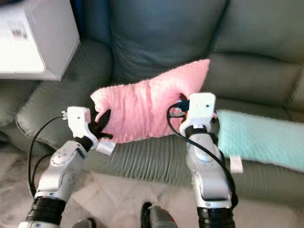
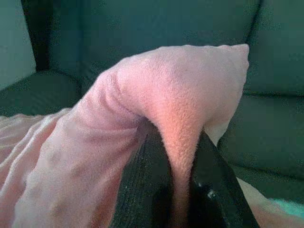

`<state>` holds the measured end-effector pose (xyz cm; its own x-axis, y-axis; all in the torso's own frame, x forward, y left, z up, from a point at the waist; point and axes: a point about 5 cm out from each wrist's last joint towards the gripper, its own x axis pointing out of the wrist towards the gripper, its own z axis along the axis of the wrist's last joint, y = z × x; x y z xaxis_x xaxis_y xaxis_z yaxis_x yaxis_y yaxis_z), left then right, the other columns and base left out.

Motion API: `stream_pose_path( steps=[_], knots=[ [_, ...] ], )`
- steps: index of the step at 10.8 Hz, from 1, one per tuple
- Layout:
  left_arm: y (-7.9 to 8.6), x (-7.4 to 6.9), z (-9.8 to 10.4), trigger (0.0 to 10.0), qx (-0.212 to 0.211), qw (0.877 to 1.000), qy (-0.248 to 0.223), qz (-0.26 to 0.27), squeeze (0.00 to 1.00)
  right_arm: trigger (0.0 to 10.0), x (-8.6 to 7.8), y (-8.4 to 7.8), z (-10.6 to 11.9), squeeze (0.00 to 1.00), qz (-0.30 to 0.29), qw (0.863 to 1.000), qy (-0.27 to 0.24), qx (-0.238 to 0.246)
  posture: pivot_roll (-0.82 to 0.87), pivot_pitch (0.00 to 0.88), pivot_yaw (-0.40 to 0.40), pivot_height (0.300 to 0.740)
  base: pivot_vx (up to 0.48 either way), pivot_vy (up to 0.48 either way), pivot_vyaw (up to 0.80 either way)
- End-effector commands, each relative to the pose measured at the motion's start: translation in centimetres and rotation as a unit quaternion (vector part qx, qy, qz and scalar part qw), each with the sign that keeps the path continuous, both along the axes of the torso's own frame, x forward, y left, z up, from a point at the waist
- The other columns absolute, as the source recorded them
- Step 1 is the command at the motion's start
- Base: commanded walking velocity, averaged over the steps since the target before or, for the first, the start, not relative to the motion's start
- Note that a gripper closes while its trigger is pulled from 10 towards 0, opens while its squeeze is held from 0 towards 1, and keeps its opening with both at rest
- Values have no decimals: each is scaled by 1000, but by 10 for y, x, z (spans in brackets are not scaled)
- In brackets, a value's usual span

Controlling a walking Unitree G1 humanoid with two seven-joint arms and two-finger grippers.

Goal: Move the pillow to the sofa

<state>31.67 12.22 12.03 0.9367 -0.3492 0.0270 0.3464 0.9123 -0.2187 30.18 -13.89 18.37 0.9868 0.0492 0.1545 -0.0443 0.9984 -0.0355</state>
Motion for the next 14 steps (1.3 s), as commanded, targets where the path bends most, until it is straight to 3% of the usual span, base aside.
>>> stream_pose_path(
  steps=[1,4,9,14],
  knots=[
    [-6,0,2,10000,-7,1000,-4,-11,0,10000,0,-4,0,0,-6,1000,0,0,-109,197,-59,740,0,0,0],
    [0,2,7,10000,-42,999,-4,-1,0,10000,0,-3,1,0,-5,1000,0,0,-111,198,-62,740,97,116,0],
    [0,1,6,10000,-32,999,-7,-4,0,10000,0,-2,1,0,-4,1000,-1,0,-113,199,-58,740,297,353,0],
    [-4,2,3,10000,-26,1000,3,-11,0,10000,0,-1,1,0,-4,1000,-2,0,-111,201,-59,740,0,0,0]
  ],
)
